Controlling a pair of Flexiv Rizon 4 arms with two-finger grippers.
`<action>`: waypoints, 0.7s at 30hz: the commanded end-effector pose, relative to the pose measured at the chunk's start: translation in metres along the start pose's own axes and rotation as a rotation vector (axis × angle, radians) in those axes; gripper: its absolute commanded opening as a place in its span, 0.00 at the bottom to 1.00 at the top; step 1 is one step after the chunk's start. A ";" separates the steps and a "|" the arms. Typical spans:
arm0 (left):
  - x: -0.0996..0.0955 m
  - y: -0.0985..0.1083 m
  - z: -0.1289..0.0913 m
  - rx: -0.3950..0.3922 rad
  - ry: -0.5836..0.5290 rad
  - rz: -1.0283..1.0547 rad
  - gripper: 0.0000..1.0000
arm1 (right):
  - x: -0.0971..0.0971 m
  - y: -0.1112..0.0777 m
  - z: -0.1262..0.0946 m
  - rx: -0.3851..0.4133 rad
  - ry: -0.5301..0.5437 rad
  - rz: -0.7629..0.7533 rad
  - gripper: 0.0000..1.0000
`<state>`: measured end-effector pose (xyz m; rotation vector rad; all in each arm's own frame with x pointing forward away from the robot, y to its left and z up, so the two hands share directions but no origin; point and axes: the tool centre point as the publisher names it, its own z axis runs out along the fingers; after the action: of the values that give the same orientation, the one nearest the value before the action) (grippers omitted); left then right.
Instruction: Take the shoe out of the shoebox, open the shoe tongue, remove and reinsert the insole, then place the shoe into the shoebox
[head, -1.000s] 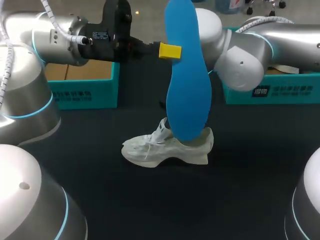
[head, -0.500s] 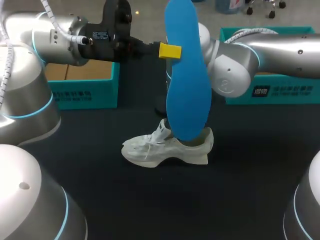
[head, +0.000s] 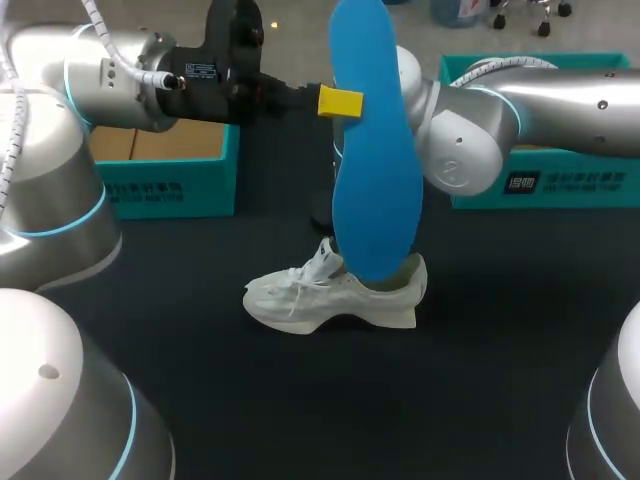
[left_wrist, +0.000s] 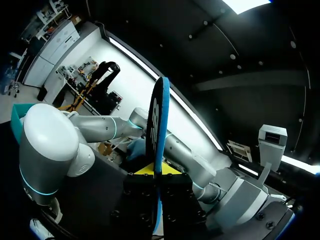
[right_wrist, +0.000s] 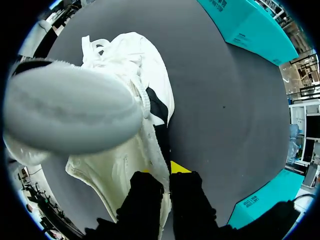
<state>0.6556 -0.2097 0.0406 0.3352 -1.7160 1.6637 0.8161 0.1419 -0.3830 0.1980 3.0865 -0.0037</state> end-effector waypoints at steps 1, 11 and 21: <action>-0.001 0.000 0.001 -0.002 0.001 0.000 0.00 | 0.009 -0.004 -0.010 -0.054 0.017 0.134 0.00; -0.001 0.000 0.001 -0.002 0.001 0.000 0.00 | 0.032 0.008 -0.041 -0.190 0.093 0.561 0.00; -0.001 0.000 0.001 -0.002 0.001 0.000 0.00 | 0.033 0.014 -0.044 -0.234 0.054 0.538 0.00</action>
<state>0.6556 -0.2097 0.0405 0.3352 -1.7160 1.6637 0.7872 0.1667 -0.3419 1.0148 2.9556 0.3246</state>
